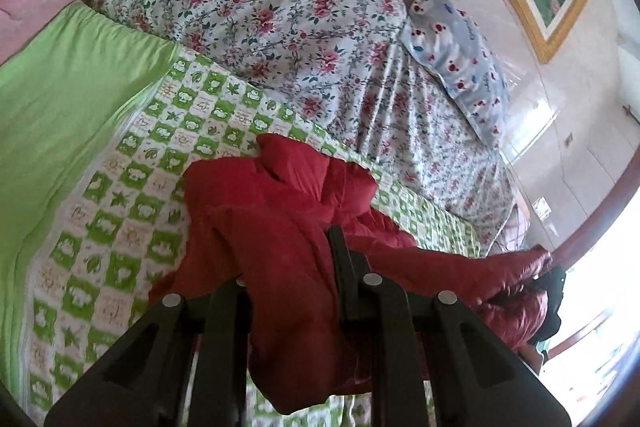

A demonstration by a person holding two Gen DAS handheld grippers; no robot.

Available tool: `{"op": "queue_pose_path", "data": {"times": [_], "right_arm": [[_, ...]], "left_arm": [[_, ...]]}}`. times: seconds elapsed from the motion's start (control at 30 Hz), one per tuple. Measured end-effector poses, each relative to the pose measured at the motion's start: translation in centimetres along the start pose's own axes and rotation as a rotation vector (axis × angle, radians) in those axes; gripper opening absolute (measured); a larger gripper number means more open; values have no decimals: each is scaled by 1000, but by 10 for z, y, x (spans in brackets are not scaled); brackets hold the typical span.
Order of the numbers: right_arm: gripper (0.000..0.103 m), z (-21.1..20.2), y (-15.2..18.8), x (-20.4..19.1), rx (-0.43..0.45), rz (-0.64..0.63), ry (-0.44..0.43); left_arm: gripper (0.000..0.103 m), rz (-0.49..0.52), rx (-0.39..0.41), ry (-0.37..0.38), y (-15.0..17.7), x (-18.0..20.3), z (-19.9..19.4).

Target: Fold large clothes

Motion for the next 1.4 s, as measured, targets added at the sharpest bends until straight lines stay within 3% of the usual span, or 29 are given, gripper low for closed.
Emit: {"op": "queue_pose_path", "data": {"times": [0.23,0.5,0.77,0.87,0.97,1.1,1.4], "right_arm": [[22,45,-24,13,-25,3,45],[22,110,-42,53,-52,62,146],[26,155,-44,92,-38,161,162],[26,170,-36,113,-24,239,150],[27,178,-33,121,-16,261,140],[27,186,-33,123,-11,250,155],[26,197,-35,122,-5,202,215]], "left_arm": [[17,-47,-30,-24,-33,-14,53],[17,-108,-76,-106,-59,-48,129],[20,-104,-97,-138,-69,-68,185],[20,-148,-115,-115,-69,-80,201],[20,-189,-119,-81,-68,-89,204],[21,-166,-113,-85,-68,-86,200],[38,-31,-13,-81,-66,-39,125]]}}
Point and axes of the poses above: each gripper's, at about its wrist camera, not at the fingertips, and z roughly the way its jaws point, x to its right, y to its underside, the point moved 5 cm from there along z, roughly the way its jaws point, and after that the axes turned 8 degrees about -z, right-handed, at the moved point
